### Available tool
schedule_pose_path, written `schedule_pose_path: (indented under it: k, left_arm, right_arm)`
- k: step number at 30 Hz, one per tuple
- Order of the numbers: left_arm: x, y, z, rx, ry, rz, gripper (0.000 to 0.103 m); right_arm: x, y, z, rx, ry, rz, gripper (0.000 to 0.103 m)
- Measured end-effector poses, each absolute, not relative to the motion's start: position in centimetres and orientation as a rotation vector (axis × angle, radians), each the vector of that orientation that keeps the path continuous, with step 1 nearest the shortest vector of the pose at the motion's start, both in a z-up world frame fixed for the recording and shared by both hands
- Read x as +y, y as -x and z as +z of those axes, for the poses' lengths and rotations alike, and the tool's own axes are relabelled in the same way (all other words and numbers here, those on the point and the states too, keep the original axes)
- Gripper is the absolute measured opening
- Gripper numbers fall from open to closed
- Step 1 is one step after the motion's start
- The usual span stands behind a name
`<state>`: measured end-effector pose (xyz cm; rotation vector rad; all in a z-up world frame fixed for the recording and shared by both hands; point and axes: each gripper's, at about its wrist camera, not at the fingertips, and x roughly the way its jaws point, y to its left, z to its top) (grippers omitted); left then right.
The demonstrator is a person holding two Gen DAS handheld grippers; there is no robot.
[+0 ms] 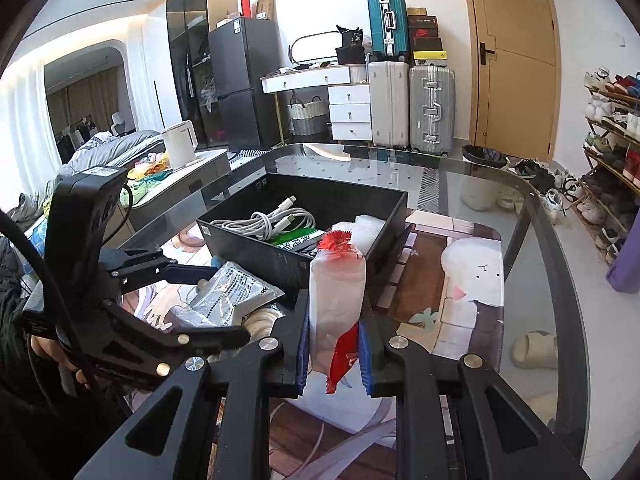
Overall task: Organize soft objects
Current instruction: 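Lift the red-edged packet with the right gripper while the left grasps the white sachet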
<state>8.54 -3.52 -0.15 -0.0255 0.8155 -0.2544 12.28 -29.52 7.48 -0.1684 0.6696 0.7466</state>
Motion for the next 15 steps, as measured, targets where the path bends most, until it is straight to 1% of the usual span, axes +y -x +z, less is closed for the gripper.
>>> schedule_pose_path:
  k: [3, 5, 7, 8, 9, 15]
  left_arm:
    - [-3.3, -8.5, -0.2, 0.807, 0.012, -0.247, 0.055]
    - [-3.0, -8.5, -0.2, 0.804, 0.011, -0.247, 0.052]
    - [-2.9, -8.6, 0.0, 0.800, 0.015, -0.253, 0.044]
    - [-2.7, -8.6, 0.1, 0.800, 0.024, -0.257, 0.043]
    - [-2.5, -8.7, 0.2, 0.800, 0.030, -0.258, 0.039]
    - [-2.1, -8.5, 0.6, 0.784, 0.025, -0.269, 0.030]
  right_arm:
    - [-29.3, -12.1, 7.5, 0.669, 0.180, 0.749, 0.019]
    - [-29.2, -12.1, 7.5, 0.667, 0.180, 0.749, 0.019]
    - [-29.2, -12.1, 7.6, 0.666, 0.188, 0.754, 0.019]
    - [-29.2, -12.0, 7.7, 0.665, 0.186, 0.752, 0.019]
    - [-29.2, -12.2, 7.7, 0.665, 0.183, 0.753, 0.019]
    - [-29.2, -12.2, 7.7, 0.658, 0.186, 0.753, 0.019]
